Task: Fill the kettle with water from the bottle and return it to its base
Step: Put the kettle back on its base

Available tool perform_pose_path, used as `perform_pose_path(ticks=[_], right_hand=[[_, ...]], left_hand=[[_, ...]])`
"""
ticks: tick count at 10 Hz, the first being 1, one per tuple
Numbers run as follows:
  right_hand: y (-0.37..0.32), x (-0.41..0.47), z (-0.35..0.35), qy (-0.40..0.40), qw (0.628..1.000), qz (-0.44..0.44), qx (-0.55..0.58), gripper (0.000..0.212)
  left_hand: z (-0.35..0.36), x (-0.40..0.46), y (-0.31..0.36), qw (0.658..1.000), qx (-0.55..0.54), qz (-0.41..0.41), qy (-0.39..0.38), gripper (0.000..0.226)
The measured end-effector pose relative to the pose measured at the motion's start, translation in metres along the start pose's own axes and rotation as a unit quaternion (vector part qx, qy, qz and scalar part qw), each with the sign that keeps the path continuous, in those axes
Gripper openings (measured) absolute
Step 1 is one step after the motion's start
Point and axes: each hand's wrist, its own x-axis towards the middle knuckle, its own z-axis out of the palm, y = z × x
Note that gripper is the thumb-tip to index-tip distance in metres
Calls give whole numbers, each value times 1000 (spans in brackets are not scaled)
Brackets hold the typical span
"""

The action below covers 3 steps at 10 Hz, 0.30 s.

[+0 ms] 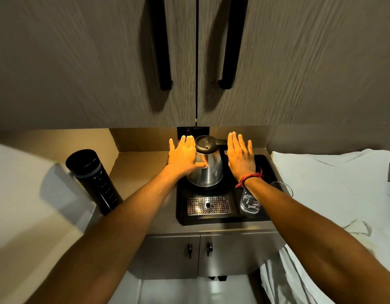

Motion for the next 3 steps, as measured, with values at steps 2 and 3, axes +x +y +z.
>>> perform_pose_path(ticks=[2,3], right_hand=[[3,1,-6,-11,995,-48,-88,83],[-2,2,-12,4,995,-52,-90,81]], left_hand=[[-4,-7,2,999,32,-14,-41,112],[-9,-7,7,998,55,-21,-30,110]])
